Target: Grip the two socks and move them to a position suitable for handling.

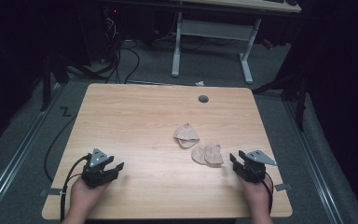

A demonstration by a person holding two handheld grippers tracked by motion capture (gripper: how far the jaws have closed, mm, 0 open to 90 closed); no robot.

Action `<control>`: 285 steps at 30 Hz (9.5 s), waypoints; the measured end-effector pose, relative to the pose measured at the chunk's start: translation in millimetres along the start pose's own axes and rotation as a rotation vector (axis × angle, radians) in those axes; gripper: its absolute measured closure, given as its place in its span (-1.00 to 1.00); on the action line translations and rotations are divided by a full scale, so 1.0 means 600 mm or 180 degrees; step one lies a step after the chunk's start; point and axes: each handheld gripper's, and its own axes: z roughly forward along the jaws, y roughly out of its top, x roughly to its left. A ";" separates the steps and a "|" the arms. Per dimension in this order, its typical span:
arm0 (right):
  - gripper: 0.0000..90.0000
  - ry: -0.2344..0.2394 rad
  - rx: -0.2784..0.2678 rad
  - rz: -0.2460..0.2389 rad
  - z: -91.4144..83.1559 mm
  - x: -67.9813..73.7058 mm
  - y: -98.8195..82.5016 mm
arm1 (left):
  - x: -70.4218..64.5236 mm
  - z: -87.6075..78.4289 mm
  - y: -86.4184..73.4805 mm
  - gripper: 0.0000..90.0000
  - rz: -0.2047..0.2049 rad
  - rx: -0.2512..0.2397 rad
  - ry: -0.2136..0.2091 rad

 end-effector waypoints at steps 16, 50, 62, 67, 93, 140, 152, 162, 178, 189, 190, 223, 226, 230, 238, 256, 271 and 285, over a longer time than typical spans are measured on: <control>0.51 0.0029 0.0096 -0.0085 -0.013 0.011 0.014 | -0.017 0.019 0.005 0.08 0.0133 0.0030 -0.0102; 0.99 0.0399 0.0366 -0.0342 0.071 0.091 0.055 | -0.019 0.005 0.002 -0.04 0.0102 -0.0018 -0.0232; 0.98 0.0471 0.0669 -0.0280 0.096 0.081 0.036 | -0.022 0.005 0.003 -0.05 0.0118 -0.0002 -0.0257; 0.90 0.0527 0.0662 -0.0246 0.096 0.079 0.035 | -0.027 0.006 0.003 -0.05 0.0141 0.0001 -0.0279; 0.80 0.0887 0.0673 -0.0592 0.078 0.150 0.027 | -0.057 0.011 0.007 -0.07 0.0318 0.0058 -0.0363; 0.46 0.1572 0.0558 -0.1324 0.033 0.320 0.019 | -0.184 0.047 -0.004 0.79 0.0819 0.0474 -0.0883; 0.47 0.1641 0.0653 -0.1419 0.026 0.332 0.009 | -0.182 0.047 -0.005 0.80 0.0837 0.0464 -0.0907; 0.88 0.1455 0.0444 -0.1311 0.011 0.308 0.023 | -0.181 0.047 -0.005 0.80 0.0839 0.0465 -0.0909; 0.67 0.0927 0.0367 -0.0638 0.022 0.179 0.027 | -0.177 0.047 -0.004 0.80 0.0857 0.0467 -0.0892; 0.86 0.1168 0.0684 -0.0865 0.024 0.199 -0.003 | -0.171 0.047 -0.003 0.70 0.0820 0.0481 -0.0912; 0.85 0.1197 0.0692 -0.0884 0.015 0.202 -0.009 | -0.171 0.047 -0.003 0.70 0.0820 0.0481 -0.0912; 0.67 0.0457 0.0726 -0.0565 0.221 0.168 0.171 | -0.067 0.009 0.007 0.16 0.0400 0.0154 -0.0502; 0.67 0.0467 0.0830 -0.0587 0.231 0.169 0.163 | -0.066 0.008 0.007 0.16 0.0396 0.0158 -0.0501; 0.68 0.0523 0.0886 -0.0642 0.224 0.176 0.134 | -0.066 0.008 0.006 0.16 0.0389 0.0176 -0.0512; 0.67 0.0546 0.0809 -0.0629 0.163 0.196 0.092 | -0.078 0.017 0.005 0.16 0.0471 0.0233 -0.0516; 0.33 0.0725 0.0475 -0.0574 0.076 0.215 0.064 | -0.088 0.024 0.007 0.16 0.0537 0.0253 -0.0551; 0.71 0.0797 0.0557 -0.0826 0.097 0.260 0.070 | -0.090 0.024 0.006 0.16 0.0561 0.0263 -0.0566; 0.39 0.0856 0.0444 -0.0759 0.086 0.247 0.074 | -0.092 0.027 0.005 0.16 0.0556 0.0279 -0.0587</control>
